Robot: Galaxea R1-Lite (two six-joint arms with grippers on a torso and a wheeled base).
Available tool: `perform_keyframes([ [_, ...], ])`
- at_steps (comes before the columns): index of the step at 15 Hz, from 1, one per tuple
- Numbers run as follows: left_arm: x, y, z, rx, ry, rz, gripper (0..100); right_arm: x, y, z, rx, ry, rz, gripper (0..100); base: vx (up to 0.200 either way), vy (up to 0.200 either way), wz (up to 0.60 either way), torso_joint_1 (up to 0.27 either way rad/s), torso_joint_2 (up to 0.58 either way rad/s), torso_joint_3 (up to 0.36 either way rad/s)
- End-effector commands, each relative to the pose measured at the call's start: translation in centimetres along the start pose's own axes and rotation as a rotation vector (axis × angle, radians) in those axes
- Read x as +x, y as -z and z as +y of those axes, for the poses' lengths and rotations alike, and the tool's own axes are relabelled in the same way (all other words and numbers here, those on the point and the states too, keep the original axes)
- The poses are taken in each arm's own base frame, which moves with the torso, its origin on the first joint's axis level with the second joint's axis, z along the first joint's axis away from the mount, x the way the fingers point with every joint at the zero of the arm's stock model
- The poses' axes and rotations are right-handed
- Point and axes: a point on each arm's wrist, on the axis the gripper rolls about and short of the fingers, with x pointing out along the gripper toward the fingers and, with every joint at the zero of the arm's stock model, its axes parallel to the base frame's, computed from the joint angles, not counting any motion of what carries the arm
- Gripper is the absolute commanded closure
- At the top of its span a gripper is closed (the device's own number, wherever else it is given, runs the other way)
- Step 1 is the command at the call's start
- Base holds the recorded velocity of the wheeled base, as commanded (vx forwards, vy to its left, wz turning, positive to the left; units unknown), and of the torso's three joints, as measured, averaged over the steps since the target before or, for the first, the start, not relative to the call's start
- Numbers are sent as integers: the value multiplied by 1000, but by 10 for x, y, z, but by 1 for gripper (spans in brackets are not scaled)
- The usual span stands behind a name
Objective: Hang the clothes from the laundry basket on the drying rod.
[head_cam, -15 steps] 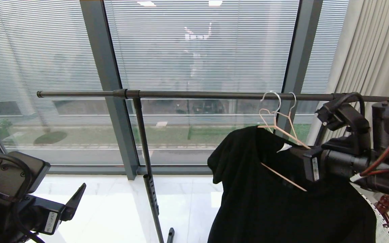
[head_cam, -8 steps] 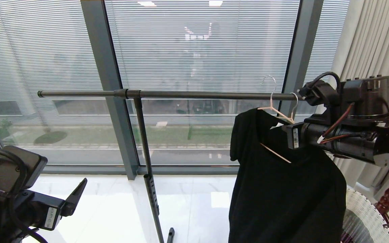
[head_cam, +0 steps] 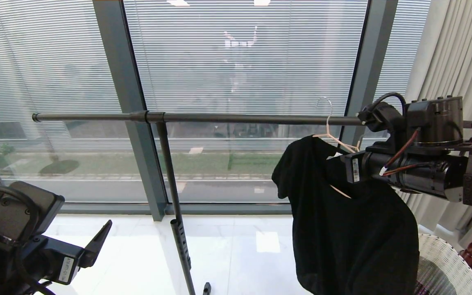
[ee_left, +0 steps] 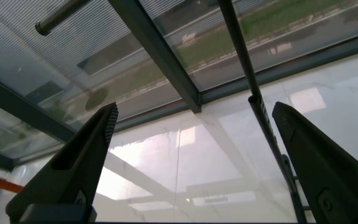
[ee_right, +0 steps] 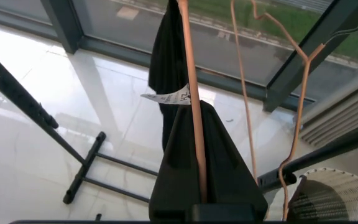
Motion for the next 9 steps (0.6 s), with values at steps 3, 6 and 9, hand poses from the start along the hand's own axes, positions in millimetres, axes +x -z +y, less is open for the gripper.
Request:
perform_keyframes([
  [3, 0, 0, 0, 2, -2, 1, 0, 7, 2, -2, 2, 8, 12, 100, 0, 0, 0, 0, 0, 0],
  [6, 0, -1, 1, -1, -4, -3, 0, 24, 5, -9, 12, 34, 17, 100, 0, 0, 0, 0, 0, 0],
  [9, -2, -1, 2, -9, -8, -12, 0, 43, 3, -12, 19, 52, 10, 100, 0, 0, 0, 0, 0, 0],
])
